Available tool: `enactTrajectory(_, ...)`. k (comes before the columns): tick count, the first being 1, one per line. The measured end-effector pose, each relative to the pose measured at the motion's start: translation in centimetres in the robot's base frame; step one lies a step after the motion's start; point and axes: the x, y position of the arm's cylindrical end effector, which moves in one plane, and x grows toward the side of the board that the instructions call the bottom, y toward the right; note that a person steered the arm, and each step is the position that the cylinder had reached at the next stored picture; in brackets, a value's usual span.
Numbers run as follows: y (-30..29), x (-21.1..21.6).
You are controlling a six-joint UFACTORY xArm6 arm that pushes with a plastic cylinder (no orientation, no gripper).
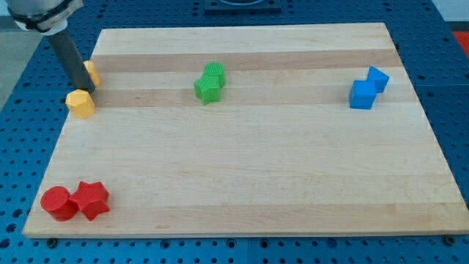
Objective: Push the yellow heart slightly to the top side of the board
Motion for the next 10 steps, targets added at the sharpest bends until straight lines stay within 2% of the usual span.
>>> enactTrajectory(1,-0.2,1.9)
enactTrajectory(3,-2.1,1.5)
enactTrajectory(6,-2.2,-8.1)
enactTrajectory(10,0.0,-8.4)
